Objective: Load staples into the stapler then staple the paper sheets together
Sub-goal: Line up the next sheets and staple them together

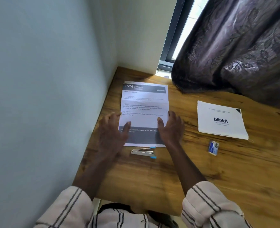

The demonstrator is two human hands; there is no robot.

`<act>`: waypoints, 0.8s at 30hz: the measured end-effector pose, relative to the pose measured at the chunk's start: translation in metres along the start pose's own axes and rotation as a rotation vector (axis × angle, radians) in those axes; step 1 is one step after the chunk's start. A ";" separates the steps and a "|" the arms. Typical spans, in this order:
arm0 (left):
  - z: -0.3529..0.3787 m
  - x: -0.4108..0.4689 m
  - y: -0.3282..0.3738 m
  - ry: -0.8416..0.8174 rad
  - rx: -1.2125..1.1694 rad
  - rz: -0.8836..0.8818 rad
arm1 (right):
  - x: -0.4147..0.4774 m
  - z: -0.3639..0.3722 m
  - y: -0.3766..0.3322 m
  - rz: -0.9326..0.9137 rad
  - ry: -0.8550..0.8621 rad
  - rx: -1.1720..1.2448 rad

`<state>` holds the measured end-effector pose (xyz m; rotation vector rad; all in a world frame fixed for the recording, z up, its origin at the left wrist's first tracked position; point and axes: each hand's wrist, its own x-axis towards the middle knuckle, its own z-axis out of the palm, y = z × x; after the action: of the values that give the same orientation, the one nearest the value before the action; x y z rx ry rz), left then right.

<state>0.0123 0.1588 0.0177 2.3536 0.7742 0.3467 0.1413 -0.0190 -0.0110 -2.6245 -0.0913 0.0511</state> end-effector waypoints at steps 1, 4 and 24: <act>-0.003 0.014 0.003 -0.016 -0.054 -0.101 | -0.003 0.002 0.003 0.000 0.013 0.007; -0.010 0.052 0.012 -0.124 -0.225 -0.266 | -0.005 0.006 0.007 0.021 0.017 0.022; 0.007 0.094 0.032 -0.060 -0.251 -0.410 | 0.000 -0.009 0.003 0.029 -0.049 0.051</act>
<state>0.1040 0.1926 0.0375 1.9073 1.0892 0.1818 0.1417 -0.0262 -0.0044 -2.5744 -0.0682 0.1265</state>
